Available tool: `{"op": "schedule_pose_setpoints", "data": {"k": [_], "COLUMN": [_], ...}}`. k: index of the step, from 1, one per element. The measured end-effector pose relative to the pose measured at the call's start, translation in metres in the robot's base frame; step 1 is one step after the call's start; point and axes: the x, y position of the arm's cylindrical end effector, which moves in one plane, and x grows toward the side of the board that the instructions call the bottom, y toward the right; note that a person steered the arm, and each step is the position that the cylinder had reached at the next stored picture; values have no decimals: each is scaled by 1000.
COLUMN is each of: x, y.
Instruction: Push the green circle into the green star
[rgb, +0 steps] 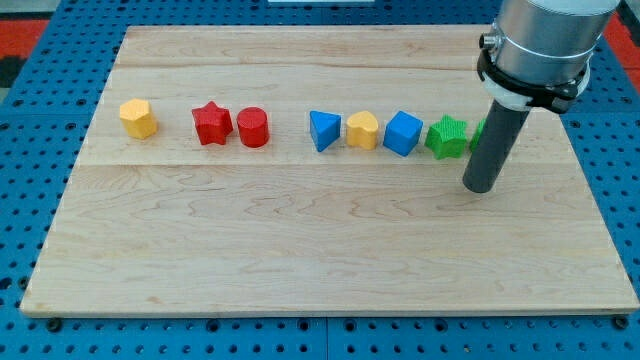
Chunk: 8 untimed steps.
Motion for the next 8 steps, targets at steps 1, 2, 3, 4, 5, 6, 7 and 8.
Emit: {"op": "schedule_pose_setpoints", "data": {"k": [1, 2, 3, 4, 5, 6, 7, 8], "x": [0, 3, 6, -34, -68, -82, -106, -106], "y": [0, 10, 85, 115, 103, 58, 32, 32]}}
